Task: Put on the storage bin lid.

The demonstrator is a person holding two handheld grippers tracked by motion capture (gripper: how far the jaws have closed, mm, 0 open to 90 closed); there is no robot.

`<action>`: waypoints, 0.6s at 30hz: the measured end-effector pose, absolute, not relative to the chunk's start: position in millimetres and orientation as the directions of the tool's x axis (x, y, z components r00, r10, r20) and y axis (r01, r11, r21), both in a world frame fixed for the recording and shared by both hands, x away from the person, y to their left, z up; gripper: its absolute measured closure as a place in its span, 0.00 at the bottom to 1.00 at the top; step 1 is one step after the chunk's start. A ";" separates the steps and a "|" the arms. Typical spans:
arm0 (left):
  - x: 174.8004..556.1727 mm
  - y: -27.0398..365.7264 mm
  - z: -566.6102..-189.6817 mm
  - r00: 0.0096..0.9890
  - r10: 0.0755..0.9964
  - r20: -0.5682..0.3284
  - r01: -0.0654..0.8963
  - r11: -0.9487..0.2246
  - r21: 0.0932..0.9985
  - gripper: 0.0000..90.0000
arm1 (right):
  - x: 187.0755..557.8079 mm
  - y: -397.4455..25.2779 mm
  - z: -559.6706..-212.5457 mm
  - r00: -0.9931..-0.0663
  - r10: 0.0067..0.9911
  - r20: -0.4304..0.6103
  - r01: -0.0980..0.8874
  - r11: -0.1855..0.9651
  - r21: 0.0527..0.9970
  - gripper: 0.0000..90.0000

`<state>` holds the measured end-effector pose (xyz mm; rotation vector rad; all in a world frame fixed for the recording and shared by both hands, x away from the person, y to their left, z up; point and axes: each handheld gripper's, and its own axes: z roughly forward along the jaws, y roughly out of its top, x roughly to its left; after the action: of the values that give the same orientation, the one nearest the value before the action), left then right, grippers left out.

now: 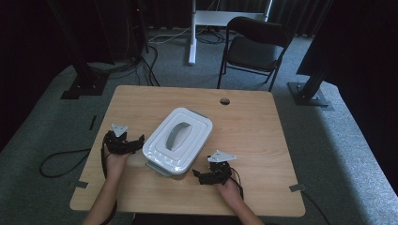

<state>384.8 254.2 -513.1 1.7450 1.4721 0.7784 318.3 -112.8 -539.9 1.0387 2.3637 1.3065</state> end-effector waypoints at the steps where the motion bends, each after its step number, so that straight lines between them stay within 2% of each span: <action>1: 385.1 253.9 -514.3 0.170 0.985 -0.001 0.556 -0.095 0.826 0.01 | 318.5 -113.3 -539.8 -0.715 0.689 0.114 0.465 0.348 0.814 0.14; 18: 386.6 229.4 -525.5 0.263 0.965 0.000 0.572 -0.156 0.805 0.01 | 323.5 -130.1 -534.0 -0.681 0.719 0.135 0.485 0.306 0.820 0.14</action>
<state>386.6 229.4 -525.5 1.8297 1.3972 0.7066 323.5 -130.1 -534.0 1.0968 2.3176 1.3147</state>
